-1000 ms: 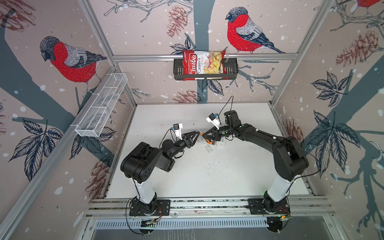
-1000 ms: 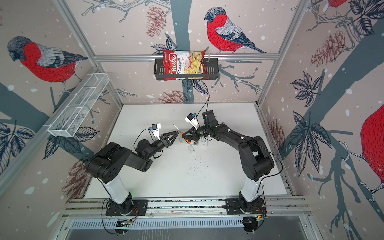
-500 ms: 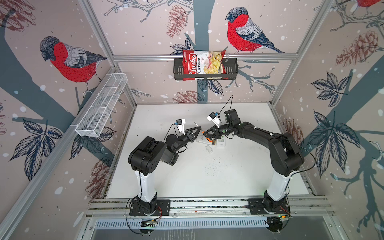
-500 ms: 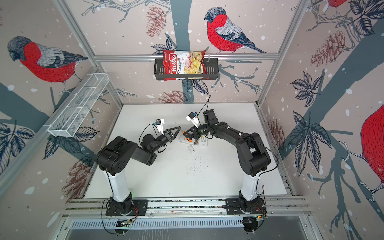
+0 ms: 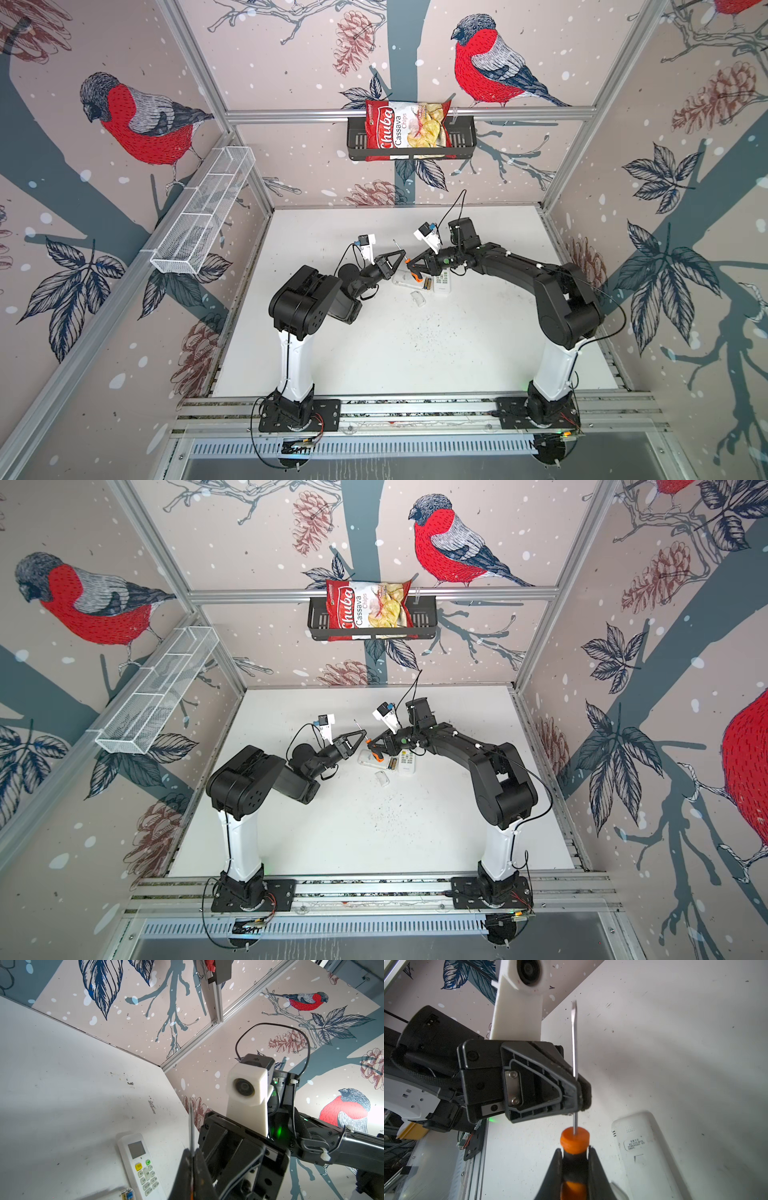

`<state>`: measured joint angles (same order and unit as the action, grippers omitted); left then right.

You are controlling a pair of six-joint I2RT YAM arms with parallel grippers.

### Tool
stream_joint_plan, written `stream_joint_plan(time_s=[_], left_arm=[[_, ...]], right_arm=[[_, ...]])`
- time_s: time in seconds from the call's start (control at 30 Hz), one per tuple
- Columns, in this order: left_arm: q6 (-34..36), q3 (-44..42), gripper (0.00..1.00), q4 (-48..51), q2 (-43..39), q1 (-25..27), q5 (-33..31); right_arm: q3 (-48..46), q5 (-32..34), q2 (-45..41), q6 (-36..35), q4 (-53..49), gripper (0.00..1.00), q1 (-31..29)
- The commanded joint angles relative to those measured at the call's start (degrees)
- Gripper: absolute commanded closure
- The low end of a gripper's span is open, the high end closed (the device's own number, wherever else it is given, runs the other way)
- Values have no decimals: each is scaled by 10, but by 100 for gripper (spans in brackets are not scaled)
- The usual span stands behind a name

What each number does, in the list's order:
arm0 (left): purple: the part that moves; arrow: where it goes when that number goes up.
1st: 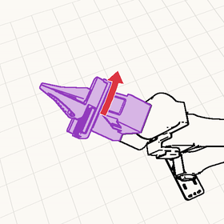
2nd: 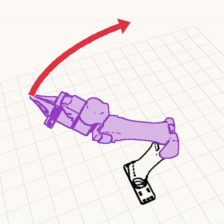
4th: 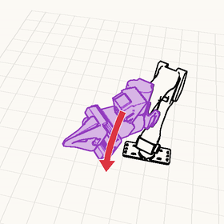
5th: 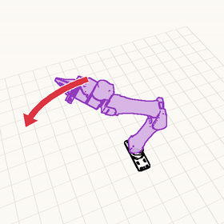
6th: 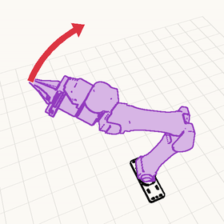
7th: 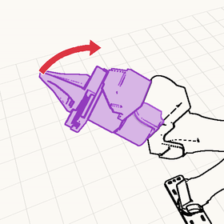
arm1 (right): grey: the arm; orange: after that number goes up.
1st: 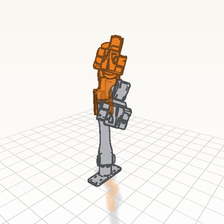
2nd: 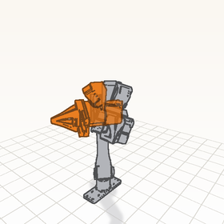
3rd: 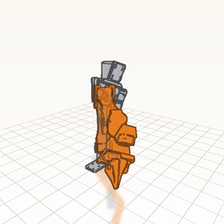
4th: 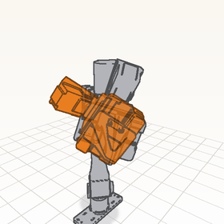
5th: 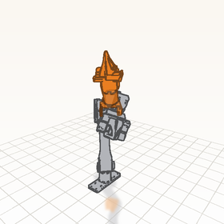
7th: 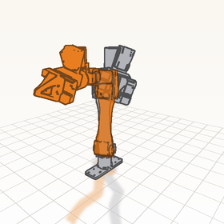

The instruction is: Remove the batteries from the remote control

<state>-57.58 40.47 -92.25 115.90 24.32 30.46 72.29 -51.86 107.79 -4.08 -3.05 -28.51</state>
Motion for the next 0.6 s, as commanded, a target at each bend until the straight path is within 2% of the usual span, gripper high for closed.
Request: stream_joint_plan(time_s=[0.0,0.07,0.13,0.17,0.23,0.33,0.4,0.47,0.57], left_arm=[[5,6,100,-66,2,-3,-3],[5,6,100,-65,3,-2,-4],[4,2,100,-63,2,-2,-9],[2,1,100,-63,1,-2,-12],[-6,-1,100,-49,-4,-2,-24],[-20,0,100,-33,-18,-2,-33],[-25,2,100,4,-36,-1,-42],[-34,-1,100,37,-55,-1,-61],[-63,-3,100,88,-79,-1,-89]], right_arm=[[1,-2,1,12,8,100,3],[-1,6,0,20,17,96,6],[-7,12,-3,32,31,87,9],[-12,16,-5,36,38,80,10],[-25,30,-14,46,58,54,10],[-61,52,-38,56,104,33,10],[-100,67,-64,74,157,25,11],[-136,77,-86,98,216,22,14],[-203,73,-112,171,341,18,25]])
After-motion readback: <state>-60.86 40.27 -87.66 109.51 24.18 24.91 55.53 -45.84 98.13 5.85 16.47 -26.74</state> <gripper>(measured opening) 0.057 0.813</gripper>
